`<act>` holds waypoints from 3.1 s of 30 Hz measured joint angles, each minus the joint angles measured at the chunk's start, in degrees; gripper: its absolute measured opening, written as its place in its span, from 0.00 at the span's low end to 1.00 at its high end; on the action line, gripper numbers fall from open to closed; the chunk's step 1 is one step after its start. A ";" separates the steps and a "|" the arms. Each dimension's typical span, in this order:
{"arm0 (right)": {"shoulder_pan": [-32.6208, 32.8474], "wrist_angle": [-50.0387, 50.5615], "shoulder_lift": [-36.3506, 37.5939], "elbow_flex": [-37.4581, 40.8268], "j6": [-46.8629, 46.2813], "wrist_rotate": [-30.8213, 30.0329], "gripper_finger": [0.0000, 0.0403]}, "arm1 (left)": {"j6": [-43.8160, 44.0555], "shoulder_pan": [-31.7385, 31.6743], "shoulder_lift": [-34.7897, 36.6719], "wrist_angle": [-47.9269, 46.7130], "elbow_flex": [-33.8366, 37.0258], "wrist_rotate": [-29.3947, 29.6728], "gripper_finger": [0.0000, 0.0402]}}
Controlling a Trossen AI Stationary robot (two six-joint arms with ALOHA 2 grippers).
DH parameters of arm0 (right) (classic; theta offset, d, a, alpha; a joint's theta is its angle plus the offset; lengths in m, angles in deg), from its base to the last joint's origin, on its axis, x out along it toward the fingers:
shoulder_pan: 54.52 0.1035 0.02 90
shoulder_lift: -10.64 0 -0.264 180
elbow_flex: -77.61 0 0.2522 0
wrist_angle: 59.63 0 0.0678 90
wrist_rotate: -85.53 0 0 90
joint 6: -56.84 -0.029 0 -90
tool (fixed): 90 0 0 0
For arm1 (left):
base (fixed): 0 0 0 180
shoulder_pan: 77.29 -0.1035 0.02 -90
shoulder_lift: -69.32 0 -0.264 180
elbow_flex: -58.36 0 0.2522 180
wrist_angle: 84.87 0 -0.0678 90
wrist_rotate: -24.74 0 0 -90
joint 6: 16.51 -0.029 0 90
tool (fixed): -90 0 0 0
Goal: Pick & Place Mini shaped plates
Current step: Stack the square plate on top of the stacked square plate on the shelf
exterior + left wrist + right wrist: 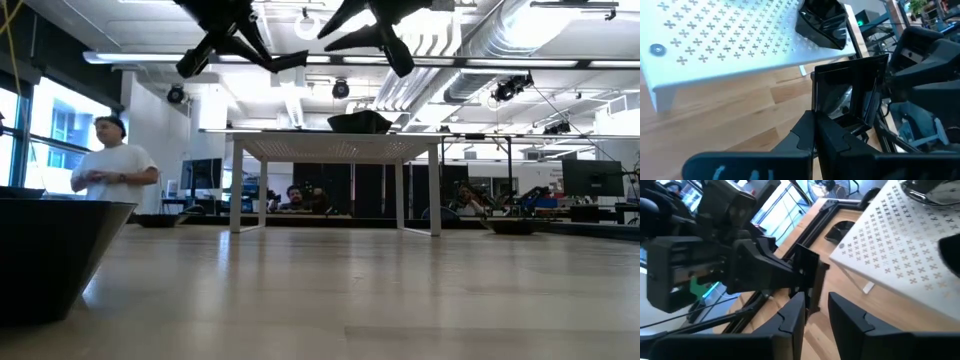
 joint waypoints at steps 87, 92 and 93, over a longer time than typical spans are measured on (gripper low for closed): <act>-45.00 10.08 -5.98 0.07 9.50 32.28 0.02 | -36.96 -0.09 16.79 8.24 7.02 -0.81 0.01; -45.00 10.08 -6.03 0.07 10.46 32.19 0.05 | -36.96 -0.12 16.79 8.25 7.02 -0.81 0.01; -45.00 10.11 -6.03 0.07 10.53 32.19 0.07 | -36.96 -0.12 16.79 8.24 6.99 -0.81 0.01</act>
